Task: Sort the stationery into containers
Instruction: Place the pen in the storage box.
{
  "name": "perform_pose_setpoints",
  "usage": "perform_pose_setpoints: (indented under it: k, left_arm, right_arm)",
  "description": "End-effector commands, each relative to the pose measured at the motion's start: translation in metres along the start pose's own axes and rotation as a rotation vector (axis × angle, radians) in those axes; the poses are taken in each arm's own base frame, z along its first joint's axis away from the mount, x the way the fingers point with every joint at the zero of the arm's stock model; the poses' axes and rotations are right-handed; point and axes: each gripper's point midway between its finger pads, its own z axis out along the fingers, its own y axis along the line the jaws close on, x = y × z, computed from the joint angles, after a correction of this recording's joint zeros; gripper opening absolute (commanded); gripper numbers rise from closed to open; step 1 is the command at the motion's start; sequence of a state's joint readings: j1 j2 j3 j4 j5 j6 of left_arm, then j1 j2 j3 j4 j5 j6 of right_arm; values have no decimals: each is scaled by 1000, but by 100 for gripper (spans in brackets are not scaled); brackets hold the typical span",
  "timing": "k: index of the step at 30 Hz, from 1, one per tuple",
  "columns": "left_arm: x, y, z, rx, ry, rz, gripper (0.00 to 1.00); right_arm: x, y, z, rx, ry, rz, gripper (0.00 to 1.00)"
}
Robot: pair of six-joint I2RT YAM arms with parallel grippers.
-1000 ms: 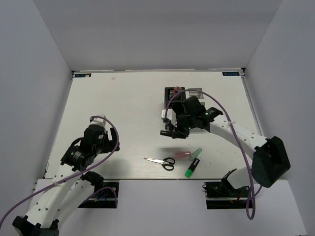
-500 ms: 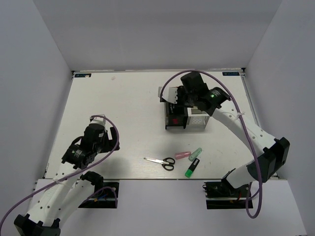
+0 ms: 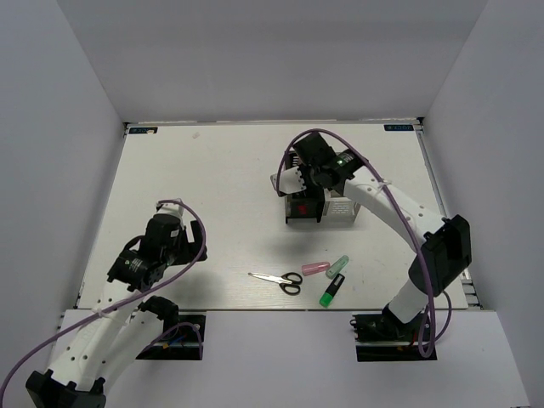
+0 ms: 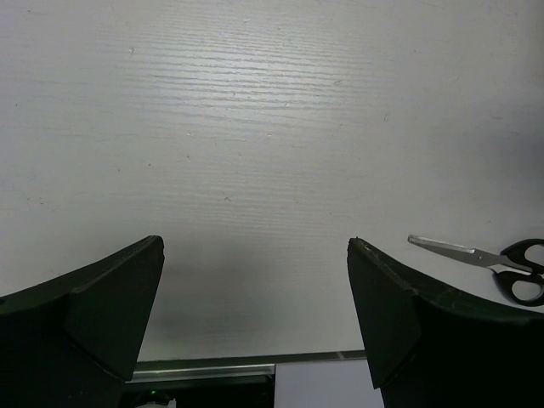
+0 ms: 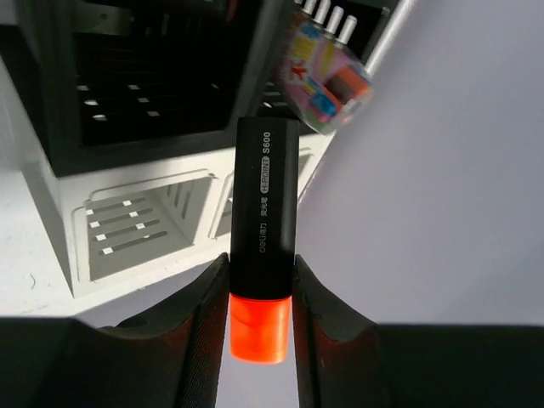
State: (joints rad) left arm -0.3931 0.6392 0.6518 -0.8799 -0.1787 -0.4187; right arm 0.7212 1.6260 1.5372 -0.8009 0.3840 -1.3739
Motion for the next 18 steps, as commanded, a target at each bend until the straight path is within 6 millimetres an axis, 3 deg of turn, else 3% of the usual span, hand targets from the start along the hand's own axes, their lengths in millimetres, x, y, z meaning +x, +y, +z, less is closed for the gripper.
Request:
perform_pose_setpoints:
  k: [1, 6, 14, 18]
  left_arm:
    - [-3, -3, 0, 20, -16, -1, 99]
    - [-4, -3, 0, 21, -22, 1, 99]
    - [-4, -4, -1, 29, -27, 2, 99]
    - [-6, -4, -2, 32, -37, -2, 99]
  right_arm:
    - [3, 2, -4, -83, 48, -354, 0]
    - [-5, 13, 13, -130, 76, -502, 0]
    - [-11, 30, 23, -237, 86, -686, 0]
    - [-12, 21, 33, -233, 135, -735, 0]
